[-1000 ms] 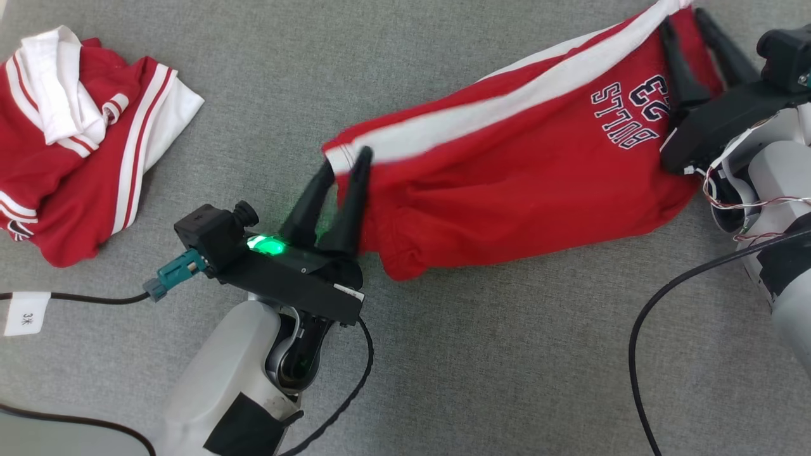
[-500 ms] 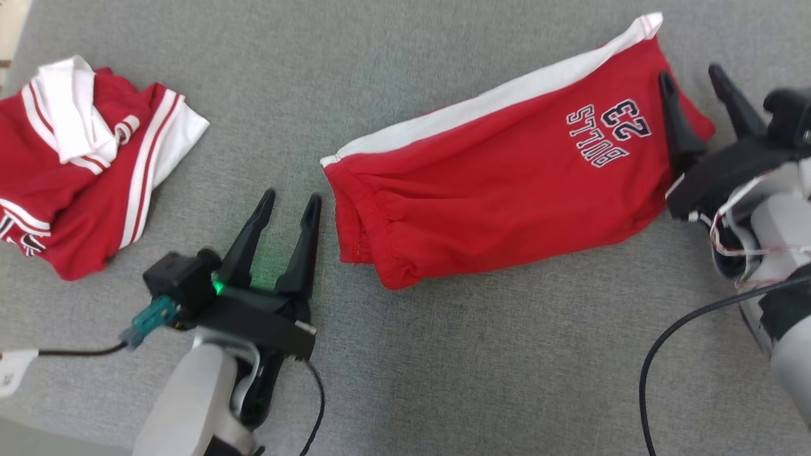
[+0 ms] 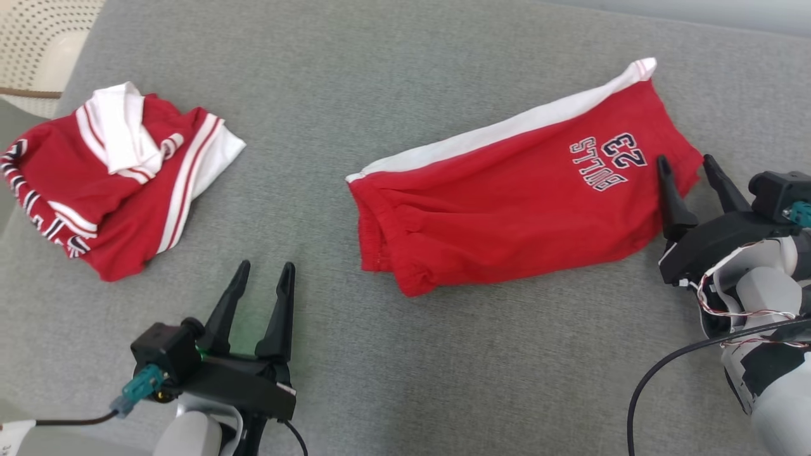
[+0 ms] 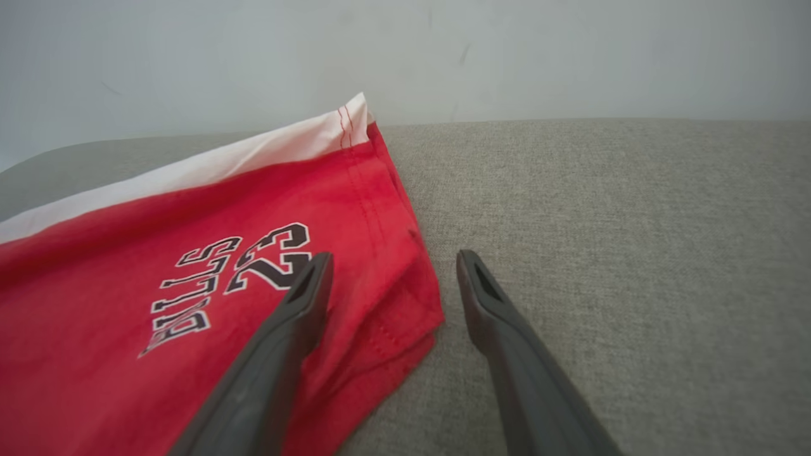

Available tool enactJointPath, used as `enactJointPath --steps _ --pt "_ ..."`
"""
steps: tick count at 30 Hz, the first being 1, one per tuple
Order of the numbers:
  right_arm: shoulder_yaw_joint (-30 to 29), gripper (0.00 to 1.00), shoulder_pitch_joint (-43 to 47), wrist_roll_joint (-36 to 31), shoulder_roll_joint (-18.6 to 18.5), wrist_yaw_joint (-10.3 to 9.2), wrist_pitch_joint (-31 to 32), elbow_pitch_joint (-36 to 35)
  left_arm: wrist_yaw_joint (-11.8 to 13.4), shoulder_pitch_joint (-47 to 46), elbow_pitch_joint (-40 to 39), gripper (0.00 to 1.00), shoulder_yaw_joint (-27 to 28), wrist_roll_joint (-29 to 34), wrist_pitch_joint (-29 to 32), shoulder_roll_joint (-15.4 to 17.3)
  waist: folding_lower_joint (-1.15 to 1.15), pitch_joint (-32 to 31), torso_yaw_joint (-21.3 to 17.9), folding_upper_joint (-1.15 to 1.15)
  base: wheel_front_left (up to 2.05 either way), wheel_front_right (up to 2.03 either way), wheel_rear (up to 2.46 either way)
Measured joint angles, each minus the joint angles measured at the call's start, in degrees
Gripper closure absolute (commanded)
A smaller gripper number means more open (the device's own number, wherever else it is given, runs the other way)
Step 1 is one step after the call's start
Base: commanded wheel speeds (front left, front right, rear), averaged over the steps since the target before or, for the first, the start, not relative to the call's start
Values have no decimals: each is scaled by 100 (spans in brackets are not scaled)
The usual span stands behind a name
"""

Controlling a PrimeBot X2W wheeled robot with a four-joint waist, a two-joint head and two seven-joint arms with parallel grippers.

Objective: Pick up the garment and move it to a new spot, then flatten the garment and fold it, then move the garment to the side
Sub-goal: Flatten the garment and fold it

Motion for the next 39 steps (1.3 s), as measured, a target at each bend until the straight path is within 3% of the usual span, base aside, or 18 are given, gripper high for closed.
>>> enactJointPath --steps 7,12,15,27,39 --pt "-375 0 -34 -160 97 -2 -4 389 0 153 -41 0 0 -2 0 -1 0 8 216 0 0 0 0" --pt "-248 0 -64 -80 254 -5 -12 568 0 181 -37 0 11 35 0 -1 0 -21 296 0 0 0 0" --pt "-137 100 -74 -4 297 -5 -27 713 0 207 -42 0 -5 66 0 0 0 -72 311 0 0 0 0" --pt "-877 100 295 -1 332 -1 -2 466 0 393 -79 0 27 196 0 -3 1 -272 154 1 0 0 0" --pt "-1861 100 1764 -105 662 -1 0 -586 0 673 25 0 308 183 0 -3 1 -745 -398 1 0 0 0"
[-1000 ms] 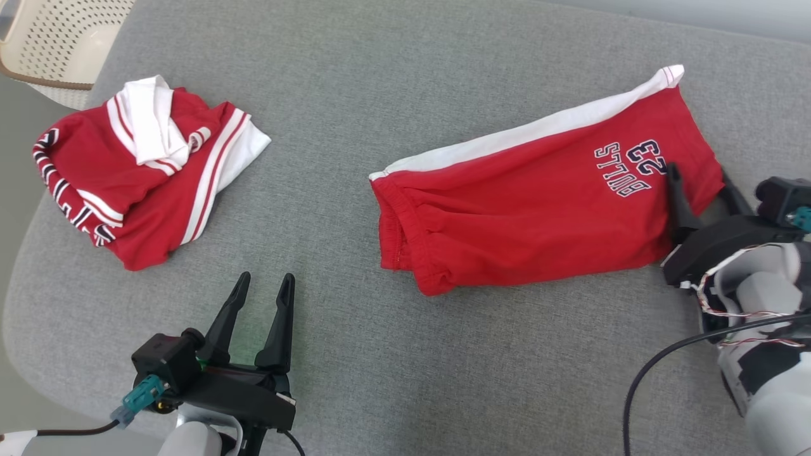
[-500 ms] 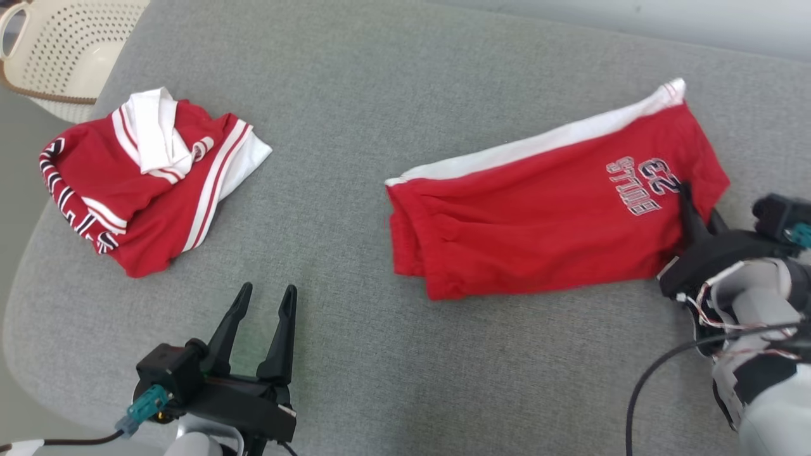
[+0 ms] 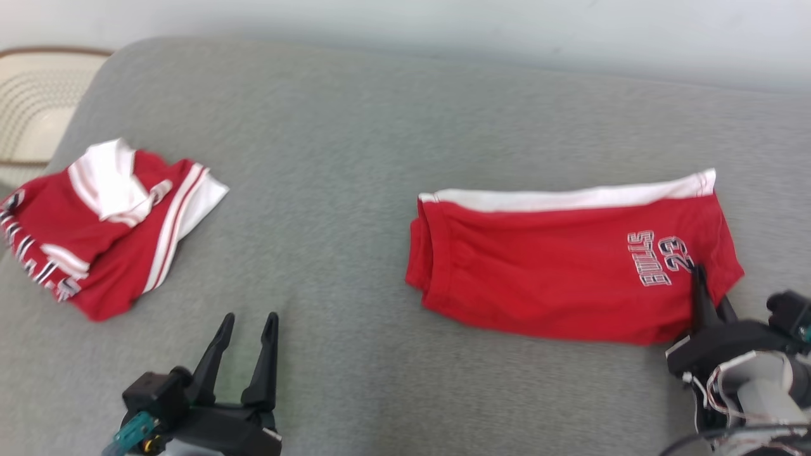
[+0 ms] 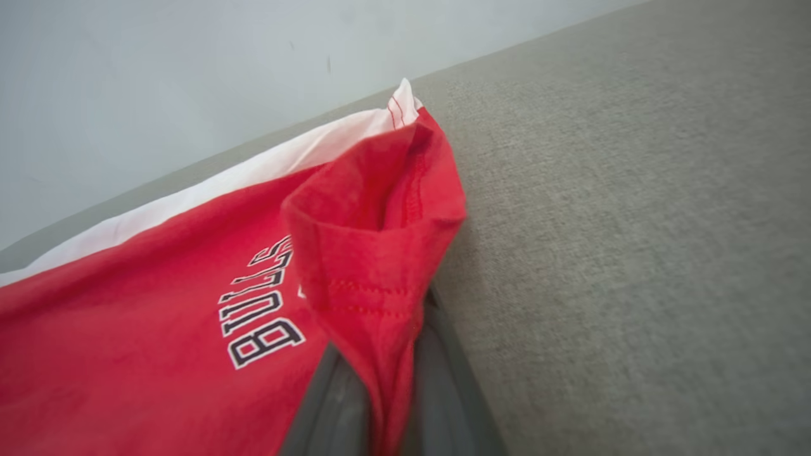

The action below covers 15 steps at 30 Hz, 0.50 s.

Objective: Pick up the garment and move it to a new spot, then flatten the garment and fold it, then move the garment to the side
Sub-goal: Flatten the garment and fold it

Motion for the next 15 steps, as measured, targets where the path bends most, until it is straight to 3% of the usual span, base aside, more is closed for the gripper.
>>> enactJointPath --steps 8,11,15 --pt "-140 100 454 -383 30 -1 1 -746 0 213 -12 0 250 -21 0 2 0 -272 -468 0 0 0 0" --pt "300 100 499 -827 7 -1 0 -1711 0 293 -27 0 286 -41 0 0 0 -386 -685 0 0 0 0" --pt "1151 100 544 -966 -12 -3 -1 -2325 0 321 4 0 263 -47 0 0 0 -498 -788 0 0 0 0"
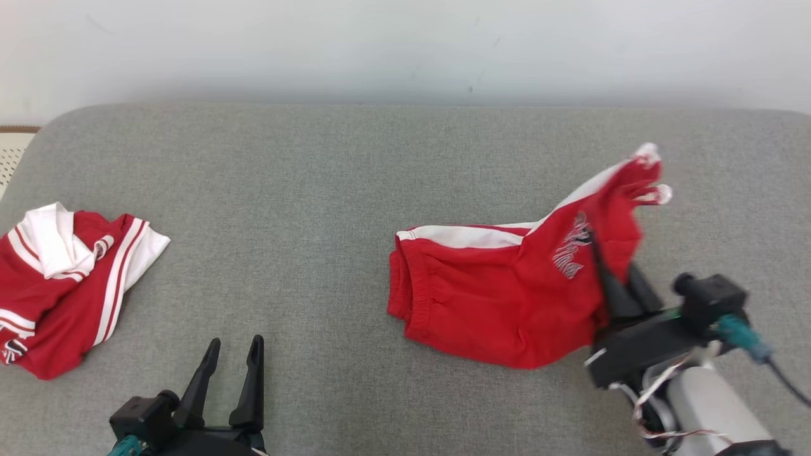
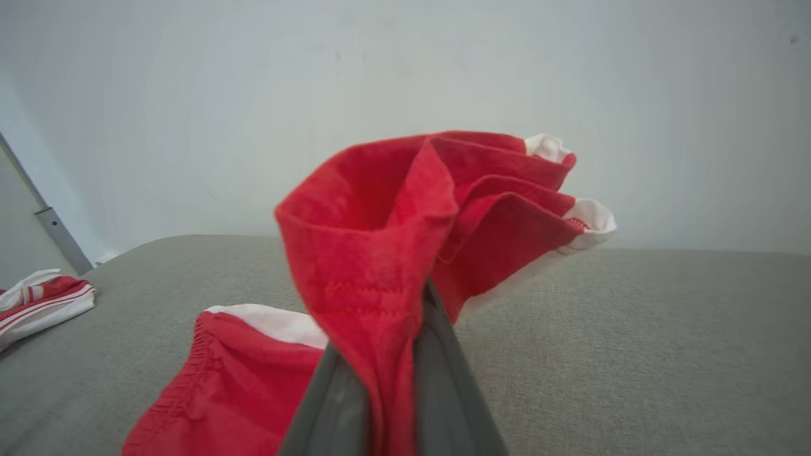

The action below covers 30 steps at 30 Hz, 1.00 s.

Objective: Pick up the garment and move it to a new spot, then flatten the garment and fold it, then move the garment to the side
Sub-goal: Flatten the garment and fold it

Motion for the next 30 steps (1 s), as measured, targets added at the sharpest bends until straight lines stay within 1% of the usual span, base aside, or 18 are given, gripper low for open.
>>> enactJointPath --steps 4,9,15,16,17,18,21,23,24,26,30 --pt "851 100 -92 51 -18 0 1 -80 0 -7 14 0 -71 -53 0 0 0 -45 43 0 0 0 0" --pt "1791 100 -545 186 64 0 1 379 0 -25 14 0 -156 -100 0 2 0 -34 228 0 0 0 0" --pt "2329 100 -881 460 118 0 1 1106 0 -34 11 0 -236 -194 0 0 0 -14 537 0 0 0 0" --pt "2376 89 -889 524 125 0 1 1212 0 -34 10 0 -232 -204 0 4 1 -10 592 0 0 0 0" --pt "2413 51 -903 610 141 0 1 1319 0 -33 10 0 -223 -205 0 0 1 -5 644 1 0 0 0" --pt "2463 0 -923 673 147 0 1 1411 0 -31 8 0 -216 -207 0 1 1 -1 694 0 0 0 0" --pt "2526 0 -966 880 190 0 1 1500 0 -18 1 0 -163 -212 0 2 1 13 815 0 0 0 0" --pt "2518 0 -973 987 212 0 1 1418 0 -2 -12 0 -137 -225 0 2 0 25 852 0 0 0 0" --pt "2520 0 -989 998 207 0 1 1327 0 2 -19 0 -116 -225 0 2 1 30 850 0 0 0 0" --pt "2425 0 -1033 1104 174 0 0 906 0 6 -46 0 -56 -224 0 3 1 33 788 0 0 0 0" --pt "1998 0 -930 1155 40 0 0 417 0 5 -75 0 -47 -220 0 3 1 32 659 1 0 0 0"
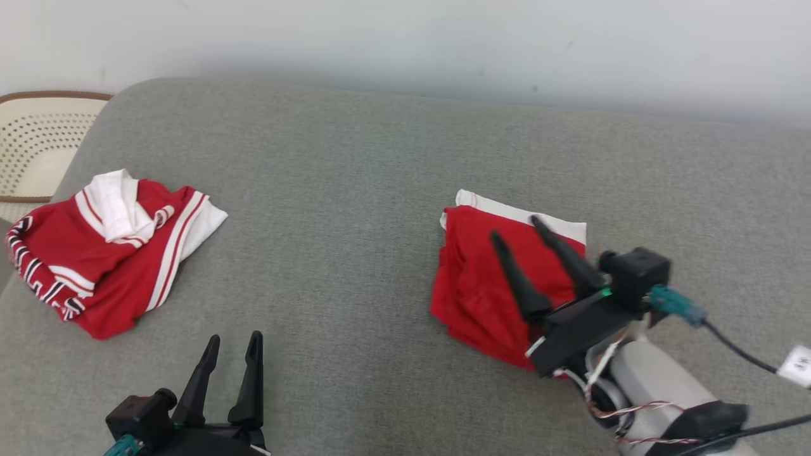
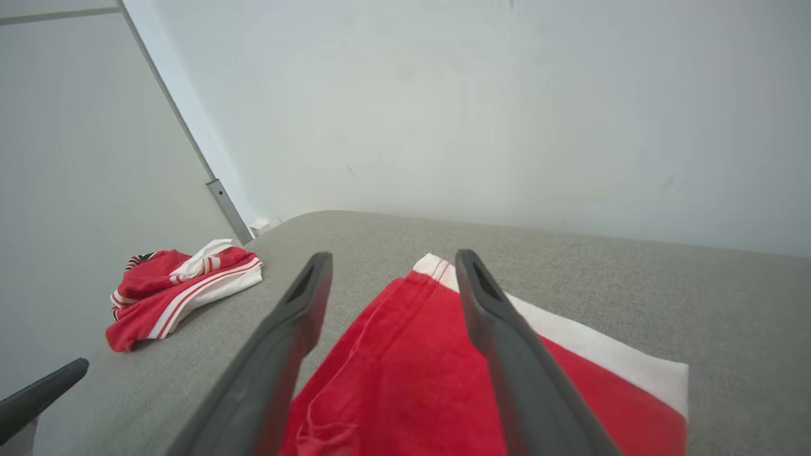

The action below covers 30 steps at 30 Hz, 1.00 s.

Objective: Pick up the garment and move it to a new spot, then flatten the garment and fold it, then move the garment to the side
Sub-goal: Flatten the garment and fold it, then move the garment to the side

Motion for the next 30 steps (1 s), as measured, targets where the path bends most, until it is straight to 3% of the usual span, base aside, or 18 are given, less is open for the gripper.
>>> enactJointPath --steps 4,9,24,30 --pt "-719 0 238 -69 -91 0 0 -70 0 -11 -25 0 -52 30 0 0 0 3 -135 0 0 0 0" --pt "-1239 0 541 -131 -79 0 0 400 0 -33 -25 0 -114 30 0 -3 0 15 -217 0 0 0 0" --pt "-1196 0 459 714 175 0 0 1826 0 -48 -16 0 -198 48 0 -1 0 166 89 0 0 0 0" --pt "-777 0 257 1160 246 -3 -23 2176 0 -117 -35 0 -246 47 0 -3 0 223 247 -1 0 0 0"
